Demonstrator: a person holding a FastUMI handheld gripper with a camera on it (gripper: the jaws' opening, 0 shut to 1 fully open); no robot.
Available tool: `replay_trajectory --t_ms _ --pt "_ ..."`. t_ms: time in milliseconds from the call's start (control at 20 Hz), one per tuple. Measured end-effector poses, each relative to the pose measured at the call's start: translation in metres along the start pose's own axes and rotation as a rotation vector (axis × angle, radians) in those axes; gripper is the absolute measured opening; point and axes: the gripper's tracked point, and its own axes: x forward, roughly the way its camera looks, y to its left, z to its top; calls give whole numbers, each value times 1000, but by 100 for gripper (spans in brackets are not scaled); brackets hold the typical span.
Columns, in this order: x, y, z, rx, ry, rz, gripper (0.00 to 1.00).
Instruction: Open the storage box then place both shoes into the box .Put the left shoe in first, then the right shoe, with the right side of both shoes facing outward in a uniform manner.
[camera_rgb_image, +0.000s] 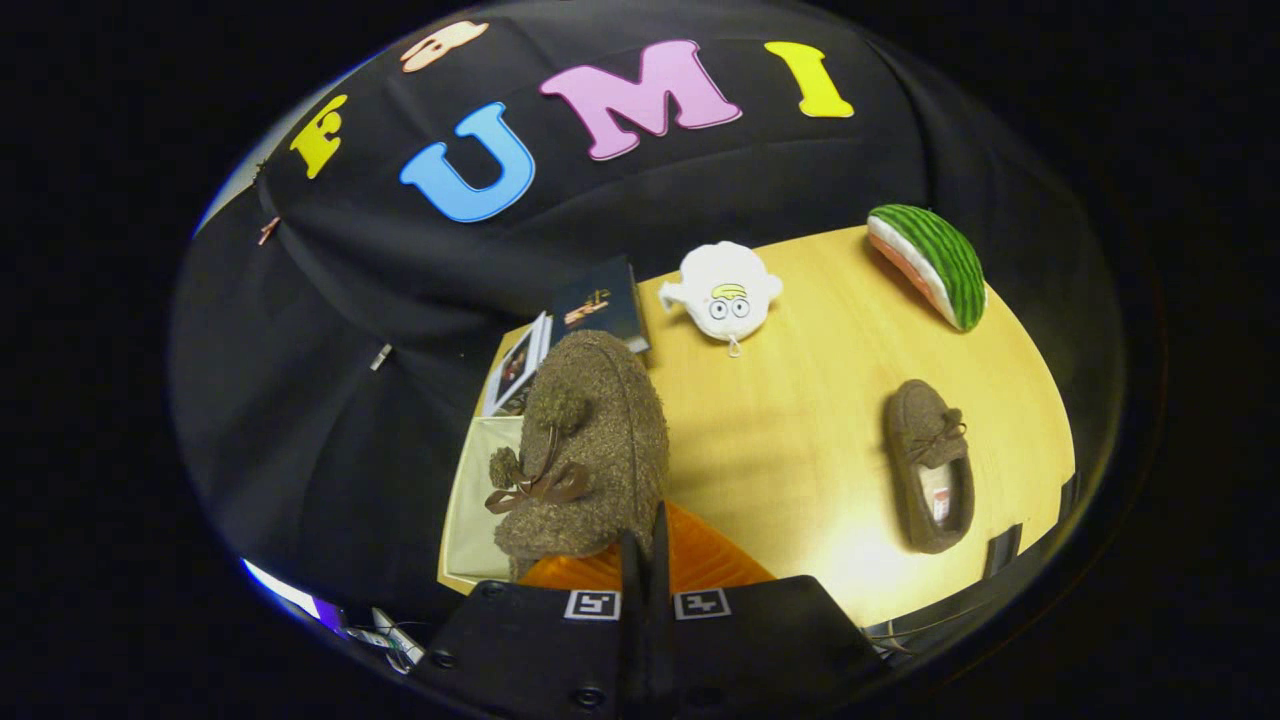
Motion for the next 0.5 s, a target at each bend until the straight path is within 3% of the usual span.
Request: replay_trajectory --t_ms 200,500 --pt "22 77 -5 27 12 106 5" --pt "81 135 -29 49 47 126 5"
